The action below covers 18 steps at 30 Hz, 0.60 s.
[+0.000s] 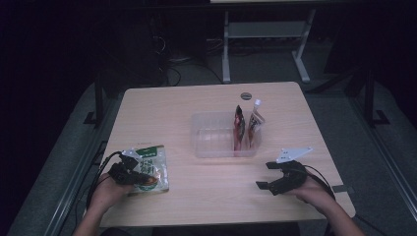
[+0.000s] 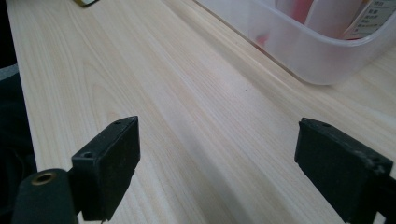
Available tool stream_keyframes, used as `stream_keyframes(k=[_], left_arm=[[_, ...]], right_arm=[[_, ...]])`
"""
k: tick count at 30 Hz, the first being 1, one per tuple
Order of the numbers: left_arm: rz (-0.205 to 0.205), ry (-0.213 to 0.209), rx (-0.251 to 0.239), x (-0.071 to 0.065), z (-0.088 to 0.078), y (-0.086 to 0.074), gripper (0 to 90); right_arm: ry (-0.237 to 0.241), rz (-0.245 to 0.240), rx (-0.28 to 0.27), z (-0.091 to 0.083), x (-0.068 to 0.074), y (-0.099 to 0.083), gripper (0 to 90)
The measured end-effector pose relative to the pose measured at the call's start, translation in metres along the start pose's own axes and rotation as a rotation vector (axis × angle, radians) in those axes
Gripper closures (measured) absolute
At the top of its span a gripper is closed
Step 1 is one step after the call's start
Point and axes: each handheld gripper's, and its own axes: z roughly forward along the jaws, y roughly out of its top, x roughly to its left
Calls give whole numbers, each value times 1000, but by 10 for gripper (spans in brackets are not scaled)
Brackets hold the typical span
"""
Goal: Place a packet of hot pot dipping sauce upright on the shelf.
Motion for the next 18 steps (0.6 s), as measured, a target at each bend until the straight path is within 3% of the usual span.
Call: stream_keyframes(k=[2,5,8,10,14,18], left_arm=[[-9,-13,-39,3,-4,-1,900],[-37,19,-100,10,-14,2,900],[-76,97,-155,24,-28,7,900],[-100,148,-166,33,-30,8,900],[-139,228,-117,51,-24,4,900],[-162,227,-80,57,-14,-3,900]], right_arm=[[-1,-4,0,0,0,1,136],[0,-2,-4,1,-1,1,136],[0,-1,-3,1,-1,1,136],[-2,-4,-2,1,-2,1,136],[-1,-2,-3,0,-1,1,136],[-3,-5,-1,0,-2,1,136]])
